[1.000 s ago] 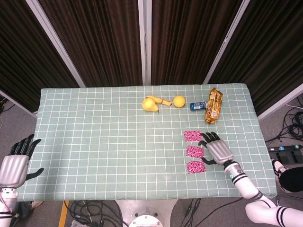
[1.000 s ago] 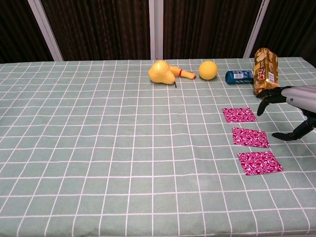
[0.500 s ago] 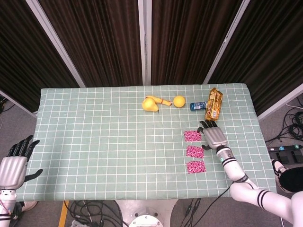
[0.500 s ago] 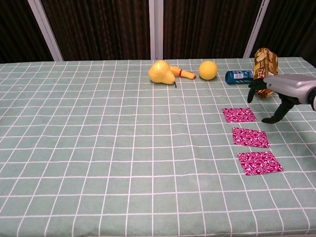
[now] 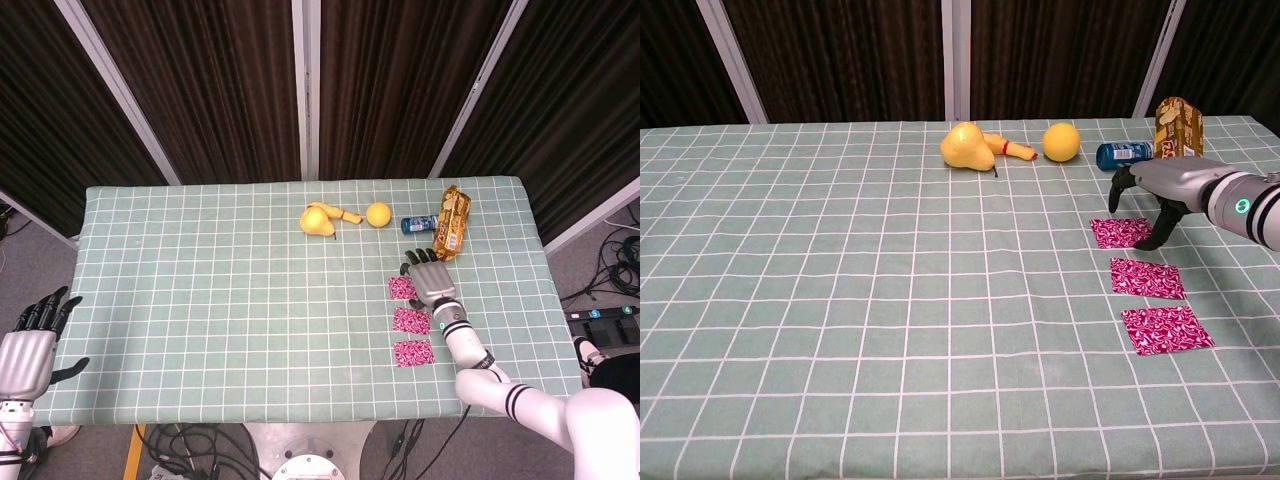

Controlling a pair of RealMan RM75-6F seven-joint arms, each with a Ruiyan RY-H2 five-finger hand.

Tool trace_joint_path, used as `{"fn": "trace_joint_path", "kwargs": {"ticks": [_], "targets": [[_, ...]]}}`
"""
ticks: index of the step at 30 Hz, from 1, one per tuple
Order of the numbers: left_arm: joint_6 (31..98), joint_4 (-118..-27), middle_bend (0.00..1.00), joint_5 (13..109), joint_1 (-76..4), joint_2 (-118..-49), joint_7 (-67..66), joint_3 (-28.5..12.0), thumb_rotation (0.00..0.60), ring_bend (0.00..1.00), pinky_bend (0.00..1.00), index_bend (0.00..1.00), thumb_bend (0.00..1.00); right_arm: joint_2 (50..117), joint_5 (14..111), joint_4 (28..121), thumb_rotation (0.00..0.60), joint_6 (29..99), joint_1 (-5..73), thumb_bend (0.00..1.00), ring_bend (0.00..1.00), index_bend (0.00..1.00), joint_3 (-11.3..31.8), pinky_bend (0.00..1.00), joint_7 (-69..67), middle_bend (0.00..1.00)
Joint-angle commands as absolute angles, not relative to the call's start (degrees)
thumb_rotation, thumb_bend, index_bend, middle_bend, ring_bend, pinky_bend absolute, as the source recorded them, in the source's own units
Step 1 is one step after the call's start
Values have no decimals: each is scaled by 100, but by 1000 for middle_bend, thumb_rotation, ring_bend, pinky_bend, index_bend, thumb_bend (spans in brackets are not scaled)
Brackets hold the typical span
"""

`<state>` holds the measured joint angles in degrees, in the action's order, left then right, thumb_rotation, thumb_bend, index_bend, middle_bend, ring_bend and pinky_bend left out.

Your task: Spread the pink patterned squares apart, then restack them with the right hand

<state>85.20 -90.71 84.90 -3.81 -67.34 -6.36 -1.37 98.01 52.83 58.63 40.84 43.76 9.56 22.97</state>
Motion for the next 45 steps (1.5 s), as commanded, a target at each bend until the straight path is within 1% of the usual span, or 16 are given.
{"fn": "trace_joint_path", "kwargs": {"ticks": [1,14,18,23,27,41,45], "targets": [[8512,-9051,155,8481,-376,-6739,-621,-134,600,123,173,192,0,9910,5206,5714,600,4027,4451,141,0,322,968,0,2367,73],[8477,-9000,155,8474,-392,-6757,-595,-142,600,123,173,192,0,10082,5097,5433,599,3913,4533,156,0,326,944,0,2455,73],[8488,-8996,155,8459,-376,-6758,-573,-140,600,123,173,192,0,10032,5131,5523,599,3925,4515,166,0,332,953,0,2384,73],[8471,-8986,155,8456,-383,-6761,-570,-141,600,123,173,192,0,9921,5263,5653,598,4007,4483,167,0,313,893,0,2385,73],[8474,-8984,155,8476,-392,-6771,-581,-143,600,123,173,192,0,9917,5240,5622,582,4002,4486,165,0,305,886,0,2409,73],[8482,-9003,155,8470,-371,-6756,-581,-131,600,123,173,192,0,10021,5258,5472,567,3954,4504,145,0,296,860,0,2412,73],[8468,-8999,155,8459,-372,-6754,-577,-131,600,123,173,192,0,9972,5306,5546,539,3993,4492,115,0,285,869,0,2374,73]]}}
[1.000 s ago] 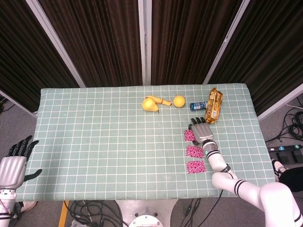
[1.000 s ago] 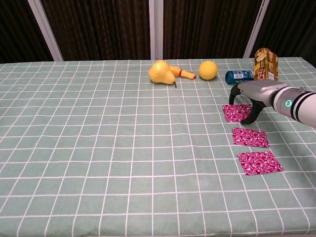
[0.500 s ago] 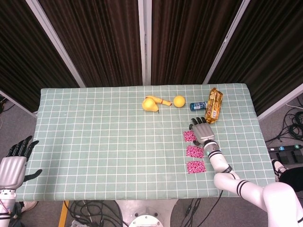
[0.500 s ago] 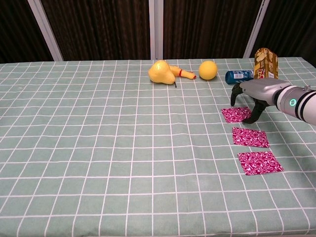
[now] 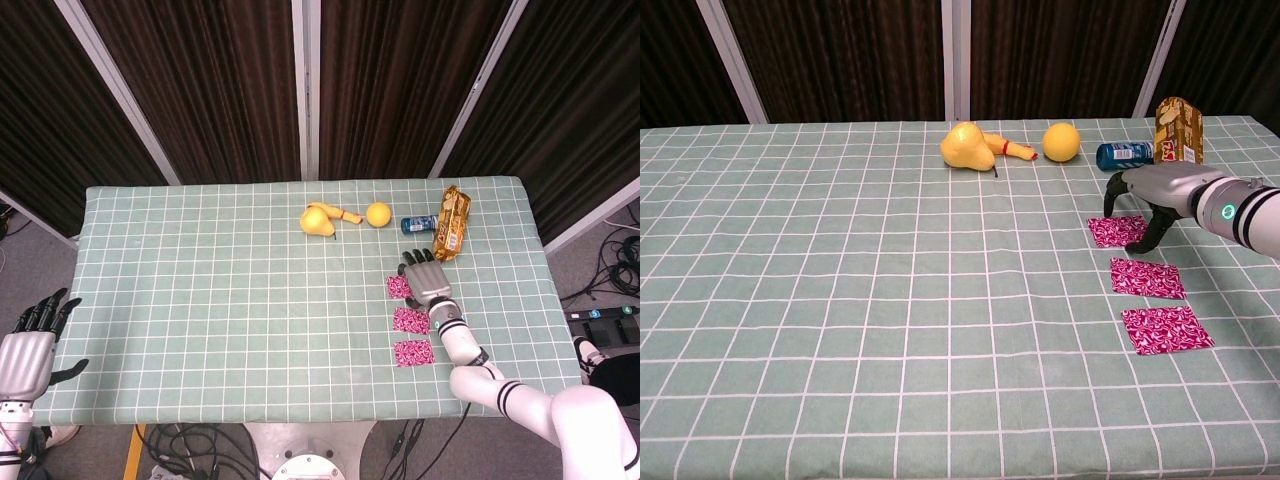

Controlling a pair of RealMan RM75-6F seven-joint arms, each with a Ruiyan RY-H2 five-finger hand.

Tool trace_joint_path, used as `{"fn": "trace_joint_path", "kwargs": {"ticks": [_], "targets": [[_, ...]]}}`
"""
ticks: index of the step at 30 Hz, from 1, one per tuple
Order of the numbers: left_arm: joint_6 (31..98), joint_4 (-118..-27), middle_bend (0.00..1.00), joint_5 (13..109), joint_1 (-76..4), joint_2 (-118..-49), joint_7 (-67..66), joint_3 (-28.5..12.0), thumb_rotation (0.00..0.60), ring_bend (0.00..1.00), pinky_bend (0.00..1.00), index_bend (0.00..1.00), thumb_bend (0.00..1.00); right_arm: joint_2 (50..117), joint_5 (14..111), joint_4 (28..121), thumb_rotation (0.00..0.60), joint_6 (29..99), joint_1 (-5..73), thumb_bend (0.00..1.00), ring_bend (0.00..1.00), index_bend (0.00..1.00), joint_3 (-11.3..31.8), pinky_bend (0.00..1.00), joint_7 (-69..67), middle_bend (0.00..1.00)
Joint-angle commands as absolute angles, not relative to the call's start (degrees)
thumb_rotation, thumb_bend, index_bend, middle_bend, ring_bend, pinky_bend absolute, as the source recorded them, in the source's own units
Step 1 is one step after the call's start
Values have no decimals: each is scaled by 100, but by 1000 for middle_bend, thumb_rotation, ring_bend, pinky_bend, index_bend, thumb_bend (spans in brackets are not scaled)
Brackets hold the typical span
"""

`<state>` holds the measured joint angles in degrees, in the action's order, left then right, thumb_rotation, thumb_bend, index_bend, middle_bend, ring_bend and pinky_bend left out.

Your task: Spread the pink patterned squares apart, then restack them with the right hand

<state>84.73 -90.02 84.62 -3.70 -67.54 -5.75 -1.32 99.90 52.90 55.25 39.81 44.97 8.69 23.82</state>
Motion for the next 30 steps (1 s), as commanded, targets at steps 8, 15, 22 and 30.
{"fn": "trace_joint_path", "kwargs": {"ticks": [8,15,22,30], "targets": [[8460,-8984,155,8462,-379,-6767,-574,-134,600,123,173,192,0,9988,5261,5505,530,3967,4503,96,0,281,840,0,2474,73],[8464,-8972,155,8449,-360,-6770,-548,-125,600,123,173,192,0,10044,5195,5406,532,3913,4536,114,0,335,852,0,2527,73],[8471,-8967,155,8460,-364,-6771,-542,-131,600,123,173,192,0,10011,5186,5472,550,3969,4521,154,0,404,850,0,2566,77],[8486,-8972,155,8469,-353,-6769,-542,-125,600,123,173,192,0,9858,5258,5709,568,4135,4461,153,0,405,896,0,2486,77]]}}
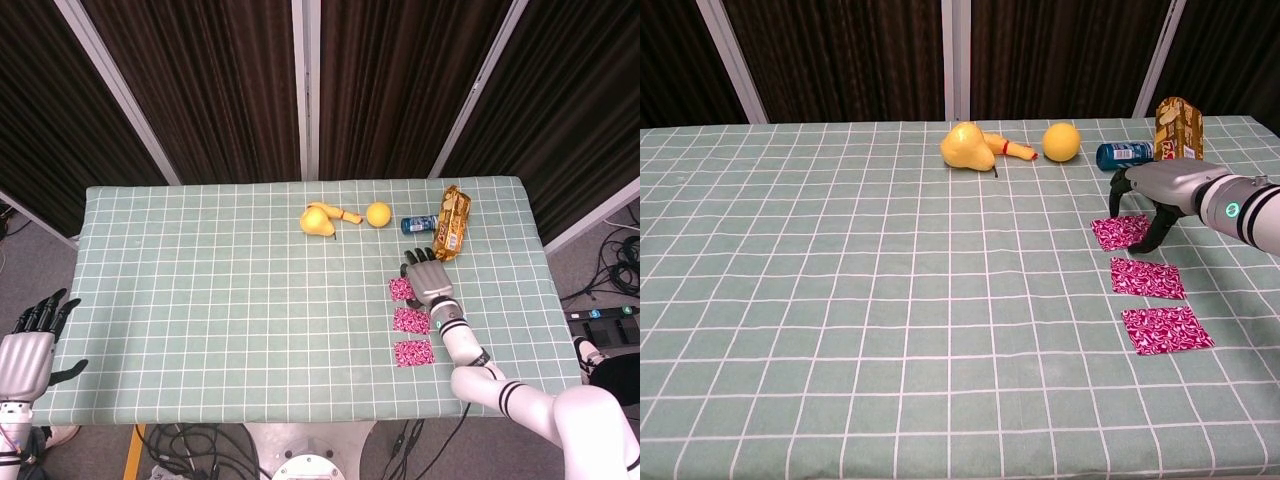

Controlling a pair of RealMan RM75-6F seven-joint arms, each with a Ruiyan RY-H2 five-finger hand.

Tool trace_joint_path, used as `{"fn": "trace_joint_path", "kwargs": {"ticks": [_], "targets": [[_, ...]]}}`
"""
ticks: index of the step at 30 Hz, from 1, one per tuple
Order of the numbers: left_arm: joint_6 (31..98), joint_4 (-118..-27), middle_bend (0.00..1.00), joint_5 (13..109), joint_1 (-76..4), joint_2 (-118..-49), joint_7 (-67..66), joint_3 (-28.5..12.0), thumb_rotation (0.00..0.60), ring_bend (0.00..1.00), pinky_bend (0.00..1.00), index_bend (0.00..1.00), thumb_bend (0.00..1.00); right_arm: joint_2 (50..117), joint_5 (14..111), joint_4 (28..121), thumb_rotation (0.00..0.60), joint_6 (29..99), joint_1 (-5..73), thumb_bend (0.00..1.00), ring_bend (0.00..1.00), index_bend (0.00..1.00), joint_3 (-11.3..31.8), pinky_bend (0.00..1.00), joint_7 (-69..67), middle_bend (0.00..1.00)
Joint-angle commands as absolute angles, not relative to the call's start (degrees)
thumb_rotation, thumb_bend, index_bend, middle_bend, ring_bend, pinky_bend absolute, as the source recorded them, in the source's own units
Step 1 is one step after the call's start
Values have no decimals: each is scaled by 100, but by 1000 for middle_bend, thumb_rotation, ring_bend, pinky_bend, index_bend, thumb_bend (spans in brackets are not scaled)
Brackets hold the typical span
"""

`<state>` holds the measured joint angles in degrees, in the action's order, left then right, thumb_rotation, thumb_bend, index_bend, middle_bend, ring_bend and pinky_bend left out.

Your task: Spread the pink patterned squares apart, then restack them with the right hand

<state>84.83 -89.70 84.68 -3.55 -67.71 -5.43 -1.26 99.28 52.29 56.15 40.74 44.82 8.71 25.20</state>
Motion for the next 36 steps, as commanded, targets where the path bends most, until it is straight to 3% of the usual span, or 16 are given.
{"fn": "trace_joint_path", "kwargs": {"ticks": [1,9,19,26,36], "targets": [[8489,-8973,155,8474,-350,-6767,-543,-122,600,123,173,192,0,9794,5276,5798,568,4191,4445,153,0,405,913,0,2474,77],[8497,-8974,155,8510,-366,-6769,-539,-129,600,123,173,192,0,9069,5163,7012,564,4590,4167,154,0,396,921,0,2501,78],[8443,-8908,155,8544,-420,-6788,-476,-139,600,123,173,192,0,8229,5248,8715,563,5124,3537,152,0,383,362,0,2497,82],[8432,-8895,155,8590,-445,-6806,-441,-129,600,123,173,192,0,8173,5672,9139,554,5397,3213,155,0,380,-14,0,2376,83],[8452,-8804,155,8601,-419,-6836,-318,-101,600,123,173,192,0,8434,5796,9171,514,5563,3069,157,0,378,-153,0,2498,81]]}}
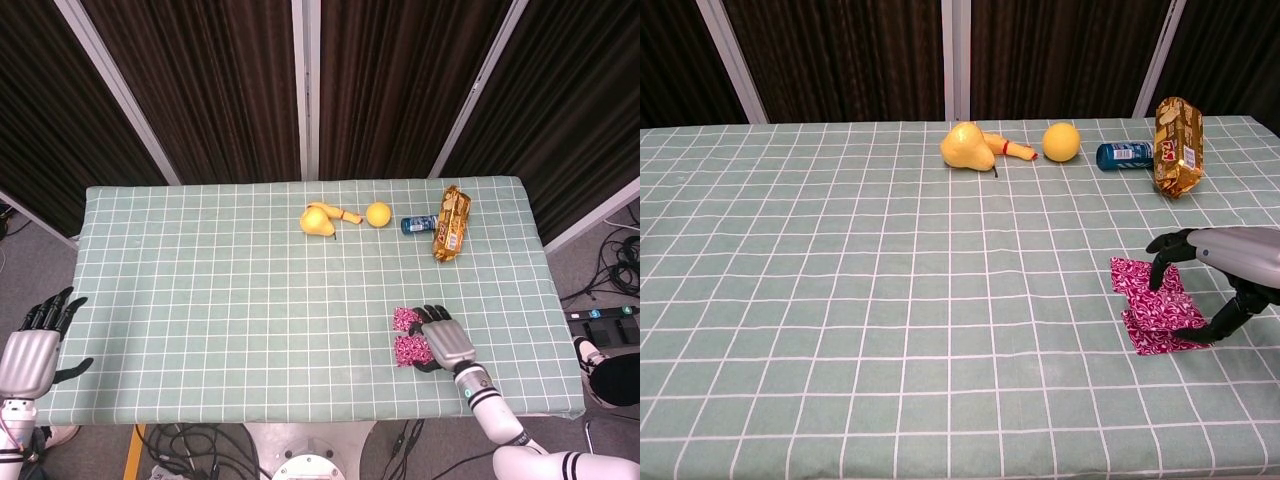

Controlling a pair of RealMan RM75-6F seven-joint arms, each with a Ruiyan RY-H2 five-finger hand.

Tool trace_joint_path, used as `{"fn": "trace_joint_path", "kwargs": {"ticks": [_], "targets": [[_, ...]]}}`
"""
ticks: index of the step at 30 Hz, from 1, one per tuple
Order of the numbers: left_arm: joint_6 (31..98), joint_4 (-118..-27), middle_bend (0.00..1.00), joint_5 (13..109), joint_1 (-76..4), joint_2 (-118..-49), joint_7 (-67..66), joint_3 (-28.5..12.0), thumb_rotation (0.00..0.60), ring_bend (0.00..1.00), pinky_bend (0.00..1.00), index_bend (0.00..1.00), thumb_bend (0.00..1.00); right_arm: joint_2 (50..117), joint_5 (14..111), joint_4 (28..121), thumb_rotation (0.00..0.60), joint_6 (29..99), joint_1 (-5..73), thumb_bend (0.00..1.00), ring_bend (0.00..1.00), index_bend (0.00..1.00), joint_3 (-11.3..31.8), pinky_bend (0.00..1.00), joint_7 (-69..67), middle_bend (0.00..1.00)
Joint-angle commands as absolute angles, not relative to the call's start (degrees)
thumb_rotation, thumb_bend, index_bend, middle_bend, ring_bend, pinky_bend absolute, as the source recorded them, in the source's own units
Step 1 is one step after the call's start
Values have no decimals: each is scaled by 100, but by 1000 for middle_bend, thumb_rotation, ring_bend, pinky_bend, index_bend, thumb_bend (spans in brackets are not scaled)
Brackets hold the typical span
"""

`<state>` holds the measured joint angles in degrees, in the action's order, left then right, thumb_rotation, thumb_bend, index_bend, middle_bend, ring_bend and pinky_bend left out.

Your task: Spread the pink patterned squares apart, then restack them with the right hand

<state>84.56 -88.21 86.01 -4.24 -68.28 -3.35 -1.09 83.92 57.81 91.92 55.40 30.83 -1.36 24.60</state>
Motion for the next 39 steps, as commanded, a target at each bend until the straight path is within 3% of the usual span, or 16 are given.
{"fn": "trace_joint_path", "kwargs": {"ticks": [1,39], "targets": [[8451,-8785,155,8606,-419,-6841,-302,-97,600,123,173,192,0,8460,5809,9147,515,5570,3064,155,0,378,-160,0,2521,81],[8458,-8719,155,8604,-391,-6871,-224,-69,600,123,173,192,0,8568,6248,8847,515,5476,2999,155,0,293,-244,0,2662,75]]}}
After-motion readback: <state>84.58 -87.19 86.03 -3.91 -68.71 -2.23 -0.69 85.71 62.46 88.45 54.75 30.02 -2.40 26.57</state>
